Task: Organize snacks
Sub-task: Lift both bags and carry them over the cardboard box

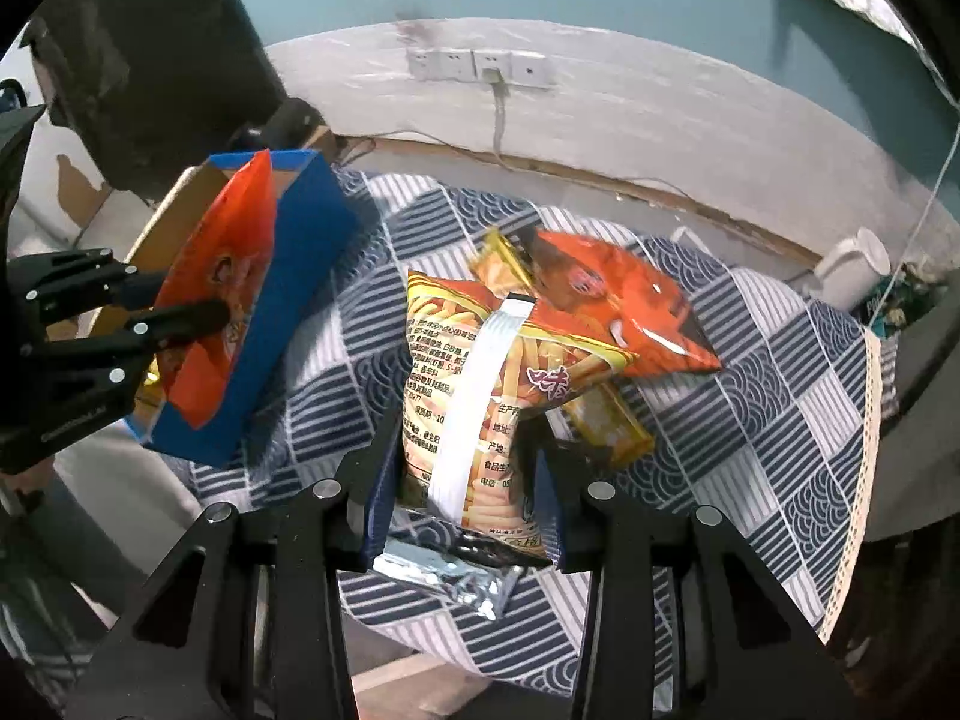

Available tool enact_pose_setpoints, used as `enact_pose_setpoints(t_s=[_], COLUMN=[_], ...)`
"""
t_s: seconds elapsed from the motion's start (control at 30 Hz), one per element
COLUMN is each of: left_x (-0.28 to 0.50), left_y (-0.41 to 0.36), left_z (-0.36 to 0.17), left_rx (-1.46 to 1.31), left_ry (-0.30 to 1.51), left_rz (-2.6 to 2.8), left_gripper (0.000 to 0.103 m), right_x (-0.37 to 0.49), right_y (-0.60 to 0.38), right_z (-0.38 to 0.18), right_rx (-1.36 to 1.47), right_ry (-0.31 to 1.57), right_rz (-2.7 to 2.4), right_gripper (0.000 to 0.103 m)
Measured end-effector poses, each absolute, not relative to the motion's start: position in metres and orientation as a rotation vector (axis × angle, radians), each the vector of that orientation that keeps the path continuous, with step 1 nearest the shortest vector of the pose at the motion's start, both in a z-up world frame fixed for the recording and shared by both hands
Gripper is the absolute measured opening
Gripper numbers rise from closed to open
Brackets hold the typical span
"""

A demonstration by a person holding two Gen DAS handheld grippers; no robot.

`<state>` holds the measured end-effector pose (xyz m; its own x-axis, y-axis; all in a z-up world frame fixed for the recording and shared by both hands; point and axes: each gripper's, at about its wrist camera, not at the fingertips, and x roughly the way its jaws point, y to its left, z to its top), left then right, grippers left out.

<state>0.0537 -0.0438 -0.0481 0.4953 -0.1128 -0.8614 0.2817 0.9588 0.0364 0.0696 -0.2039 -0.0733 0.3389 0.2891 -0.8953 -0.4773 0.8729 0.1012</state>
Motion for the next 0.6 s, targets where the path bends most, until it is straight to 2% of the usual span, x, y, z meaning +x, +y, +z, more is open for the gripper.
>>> enact_pose_setpoints(t_s=[0.6], left_x=[0.03], left_y=[0.033], left_z=[-0.018], left_rx=[0.147], left_ry=[0.953], left_rz=[-0.162], left_gripper=[0.021], right_x=[0.073], right_y=[-0.12], right_z=[-0.052], right_rx=[-0.248], right_ry=[1.085], right_rz=[0.602], right_gripper=[0.038])
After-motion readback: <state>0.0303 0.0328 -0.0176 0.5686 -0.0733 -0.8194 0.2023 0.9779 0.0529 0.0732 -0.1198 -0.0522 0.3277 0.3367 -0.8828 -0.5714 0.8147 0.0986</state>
